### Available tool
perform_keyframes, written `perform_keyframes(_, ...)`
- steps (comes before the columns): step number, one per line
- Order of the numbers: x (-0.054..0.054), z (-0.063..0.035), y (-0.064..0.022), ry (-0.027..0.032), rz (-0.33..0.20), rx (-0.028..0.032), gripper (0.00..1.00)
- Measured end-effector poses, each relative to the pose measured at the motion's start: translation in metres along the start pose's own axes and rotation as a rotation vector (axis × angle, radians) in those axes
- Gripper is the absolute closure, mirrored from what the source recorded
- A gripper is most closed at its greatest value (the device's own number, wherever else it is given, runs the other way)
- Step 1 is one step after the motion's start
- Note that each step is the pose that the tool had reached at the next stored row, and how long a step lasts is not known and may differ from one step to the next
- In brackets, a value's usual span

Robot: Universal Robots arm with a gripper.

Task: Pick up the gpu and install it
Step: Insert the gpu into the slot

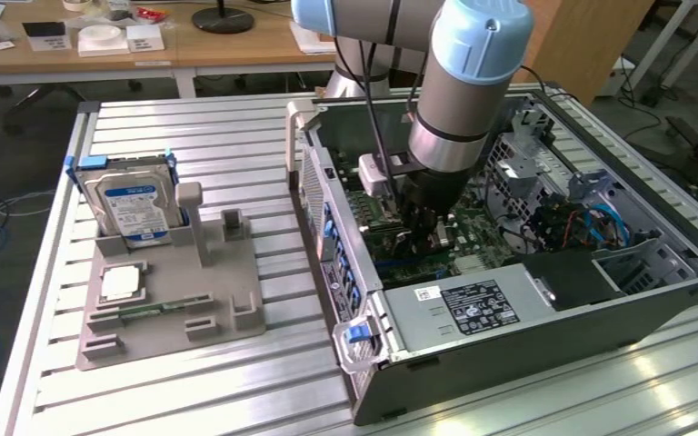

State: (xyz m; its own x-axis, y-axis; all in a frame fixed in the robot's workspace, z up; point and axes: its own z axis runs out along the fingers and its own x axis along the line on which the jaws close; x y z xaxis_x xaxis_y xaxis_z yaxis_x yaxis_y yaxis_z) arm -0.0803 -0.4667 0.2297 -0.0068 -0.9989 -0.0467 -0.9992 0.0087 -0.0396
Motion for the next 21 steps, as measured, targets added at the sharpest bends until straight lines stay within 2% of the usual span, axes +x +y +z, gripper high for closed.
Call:
perform_keyframes(12, 0.0001, 0.0016, 0.0001, 0.0, 0.0, 0.0, 0.72)
perform_keyframes(15, -0.0002, -0.0005, -0.0002, -0.0013, 0.0, 0.0009, 0.72)
perform_keyframes(17, -0.0001, -0.0028, -0.0002, 0.0006, 0.0, 0.0, 0.72)
perform_keyframes(21, -0.0002, -0.0027, -0.0001, 0.0003, 0.0, 0.0001, 0.72)
